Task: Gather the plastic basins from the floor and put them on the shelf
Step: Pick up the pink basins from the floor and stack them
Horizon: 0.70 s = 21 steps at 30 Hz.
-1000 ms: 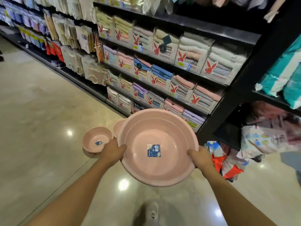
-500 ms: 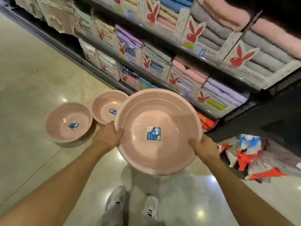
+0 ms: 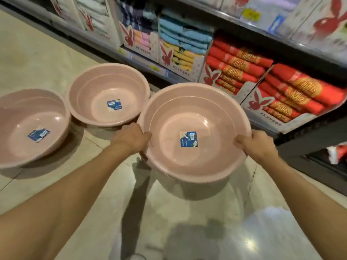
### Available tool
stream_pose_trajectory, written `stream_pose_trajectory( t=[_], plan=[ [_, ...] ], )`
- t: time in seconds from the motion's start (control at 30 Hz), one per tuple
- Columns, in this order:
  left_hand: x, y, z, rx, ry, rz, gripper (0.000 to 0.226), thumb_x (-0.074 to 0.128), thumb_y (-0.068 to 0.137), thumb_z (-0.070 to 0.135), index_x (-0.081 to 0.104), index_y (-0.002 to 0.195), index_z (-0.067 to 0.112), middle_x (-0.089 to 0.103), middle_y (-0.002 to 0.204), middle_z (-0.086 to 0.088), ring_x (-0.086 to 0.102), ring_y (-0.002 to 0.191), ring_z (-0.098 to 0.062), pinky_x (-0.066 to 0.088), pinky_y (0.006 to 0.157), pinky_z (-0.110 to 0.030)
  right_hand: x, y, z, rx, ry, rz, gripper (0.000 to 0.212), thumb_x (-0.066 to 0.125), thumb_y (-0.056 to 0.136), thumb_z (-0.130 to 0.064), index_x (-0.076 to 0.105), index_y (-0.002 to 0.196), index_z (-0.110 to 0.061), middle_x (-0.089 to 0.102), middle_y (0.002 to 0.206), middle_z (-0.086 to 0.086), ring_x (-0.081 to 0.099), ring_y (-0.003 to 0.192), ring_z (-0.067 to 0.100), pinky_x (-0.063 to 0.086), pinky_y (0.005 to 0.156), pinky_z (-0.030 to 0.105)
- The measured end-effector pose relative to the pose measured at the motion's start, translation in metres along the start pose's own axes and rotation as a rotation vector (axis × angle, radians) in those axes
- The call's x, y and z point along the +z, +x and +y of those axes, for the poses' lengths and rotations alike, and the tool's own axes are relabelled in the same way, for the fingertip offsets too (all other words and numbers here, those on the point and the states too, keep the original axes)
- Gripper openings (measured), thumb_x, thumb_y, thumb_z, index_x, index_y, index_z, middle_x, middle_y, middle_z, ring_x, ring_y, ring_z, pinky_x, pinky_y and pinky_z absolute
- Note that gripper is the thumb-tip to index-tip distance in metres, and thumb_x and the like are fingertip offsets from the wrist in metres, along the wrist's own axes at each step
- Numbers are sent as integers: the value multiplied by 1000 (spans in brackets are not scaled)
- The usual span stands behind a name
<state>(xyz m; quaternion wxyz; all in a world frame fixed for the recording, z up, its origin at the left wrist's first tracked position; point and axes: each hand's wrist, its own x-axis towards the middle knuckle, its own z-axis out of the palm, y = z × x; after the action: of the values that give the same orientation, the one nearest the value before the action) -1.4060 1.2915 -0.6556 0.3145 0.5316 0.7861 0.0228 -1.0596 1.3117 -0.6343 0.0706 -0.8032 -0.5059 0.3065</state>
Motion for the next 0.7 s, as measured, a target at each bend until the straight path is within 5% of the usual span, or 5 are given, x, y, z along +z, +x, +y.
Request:
stream_pose_trajectory(
  t=[0.13, 0.27, 0.47, 0.7],
  plan=[
    [22, 24, -6, -16, 44, 23, 44, 54, 95, 45, 69, 108, 6, 69, 111, -16, 64, 102, -37, 53, 92, -45, 26, 23, 11, -17, 7, 3, 14, 68, 76, -38, 65, 82, -27, 70, 79, 0, 68, 77, 26, 58, 79, 45],
    [28, 39, -15, -10, 119, 69, 42, 48, 92, 48, 64, 101, 10, 69, 114, -16, 63, 108, -39, 52, 96, -46, 48, 41, 12, -71, 65, -1, 10, 68, 83, -35, 63, 86, -27, 70, 79, -1, 66, 71, 17, 51, 62, 32],
    [36, 47, -33, -67, 169, -2, 44, 47, 95, 46, 66, 107, 8, 69, 116, -15, 64, 104, -35, 51, 91, -40, 77, 50, 6, -67, 21, -43, 22, 66, 78, -36, 68, 96, -24, 71, 84, 5, 68, 83, 28, 57, 87, 47],
    [45, 52, -40, -75, 126, -11, 35, 49, 95, 45, 60, 99, 12, 69, 109, -12, 62, 94, -31, 47, 80, -36, 93, 50, 8, -20, 41, -38, 21, 66, 84, -33, 63, 103, -24, 68, 82, 1, 67, 74, 20, 56, 71, 36]
  ],
)
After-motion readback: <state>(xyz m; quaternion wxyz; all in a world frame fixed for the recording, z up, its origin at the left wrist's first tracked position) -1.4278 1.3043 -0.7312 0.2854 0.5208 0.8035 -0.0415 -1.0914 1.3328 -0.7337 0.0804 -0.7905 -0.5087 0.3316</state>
